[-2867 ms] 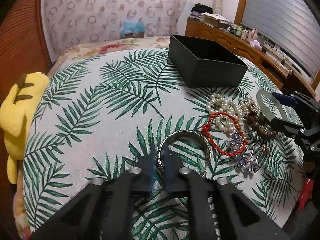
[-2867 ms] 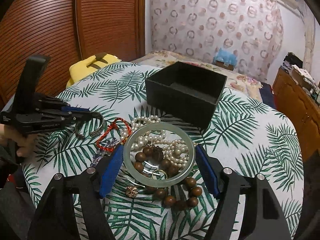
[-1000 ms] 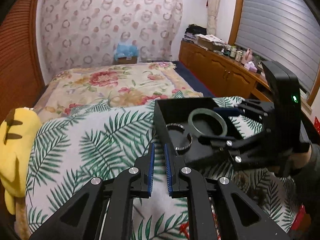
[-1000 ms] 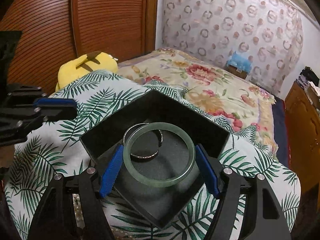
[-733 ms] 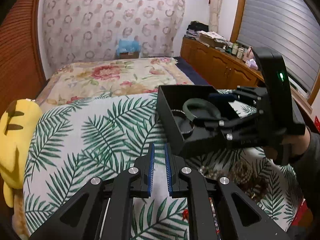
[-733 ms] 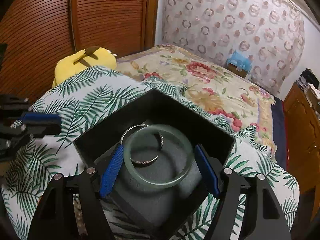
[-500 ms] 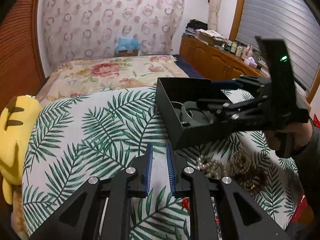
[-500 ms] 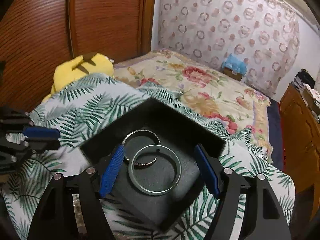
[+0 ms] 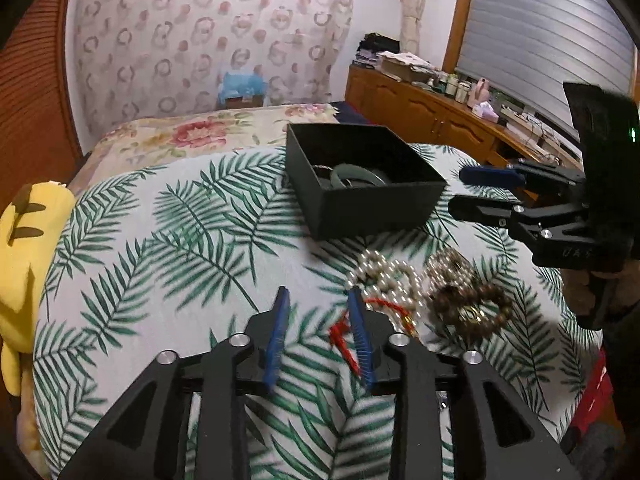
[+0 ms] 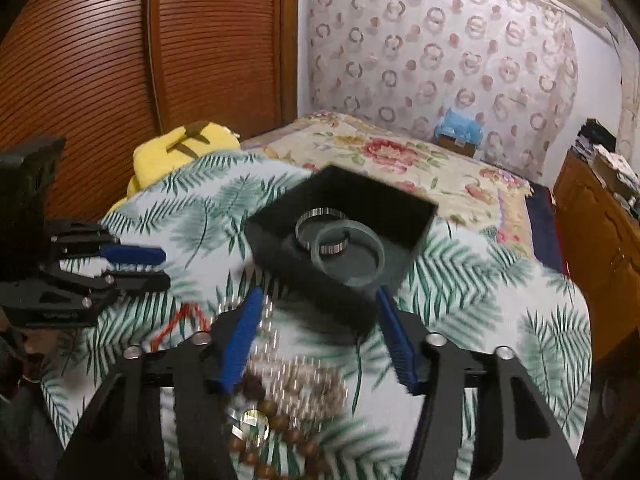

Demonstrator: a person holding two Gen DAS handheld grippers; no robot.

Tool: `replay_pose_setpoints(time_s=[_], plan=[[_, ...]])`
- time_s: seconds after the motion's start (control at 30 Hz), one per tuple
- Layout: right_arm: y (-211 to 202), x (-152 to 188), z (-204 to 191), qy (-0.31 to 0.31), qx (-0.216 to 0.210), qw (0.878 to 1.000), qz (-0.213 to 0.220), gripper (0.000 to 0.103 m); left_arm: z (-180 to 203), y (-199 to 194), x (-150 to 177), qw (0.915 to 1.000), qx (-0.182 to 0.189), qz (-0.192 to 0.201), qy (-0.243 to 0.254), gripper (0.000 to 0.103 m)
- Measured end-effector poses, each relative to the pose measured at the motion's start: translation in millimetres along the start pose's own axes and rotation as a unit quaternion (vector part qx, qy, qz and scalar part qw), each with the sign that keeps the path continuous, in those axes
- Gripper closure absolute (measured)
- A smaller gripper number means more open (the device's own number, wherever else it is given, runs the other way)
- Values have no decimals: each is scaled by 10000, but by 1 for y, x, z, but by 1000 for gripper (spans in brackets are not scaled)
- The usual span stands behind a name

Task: Organize jewelry
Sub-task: 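Grasp the red string bracelet with the left tool while the right tool grasps the brown bead bracelet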

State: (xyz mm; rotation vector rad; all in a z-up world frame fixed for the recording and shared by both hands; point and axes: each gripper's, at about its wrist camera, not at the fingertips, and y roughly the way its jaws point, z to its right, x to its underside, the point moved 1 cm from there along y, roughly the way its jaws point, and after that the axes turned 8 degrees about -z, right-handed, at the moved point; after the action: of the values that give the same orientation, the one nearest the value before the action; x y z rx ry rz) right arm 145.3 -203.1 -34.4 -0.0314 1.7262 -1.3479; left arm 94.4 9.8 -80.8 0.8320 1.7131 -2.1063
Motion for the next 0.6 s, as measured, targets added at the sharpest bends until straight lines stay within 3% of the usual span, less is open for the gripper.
replay_pose_setpoints(time_s=[0.13,0.37,0.43,0.6], plan=[[-3,24,0,72,9,9999,-154,62,11,-3,11,9999,-1,-26,143,70],[-9,66,-3,184,-118,9987,-453,69,19,-9,19,9998,-46,1,197,61],[-7,73,-6,173,-153,9982,-560,79,20,-8,20,9997,-63,-25,228,61],[0,84,-2,260,-15,9965,-789,81,19,-3,19,9998,-21,-118,178,61]])
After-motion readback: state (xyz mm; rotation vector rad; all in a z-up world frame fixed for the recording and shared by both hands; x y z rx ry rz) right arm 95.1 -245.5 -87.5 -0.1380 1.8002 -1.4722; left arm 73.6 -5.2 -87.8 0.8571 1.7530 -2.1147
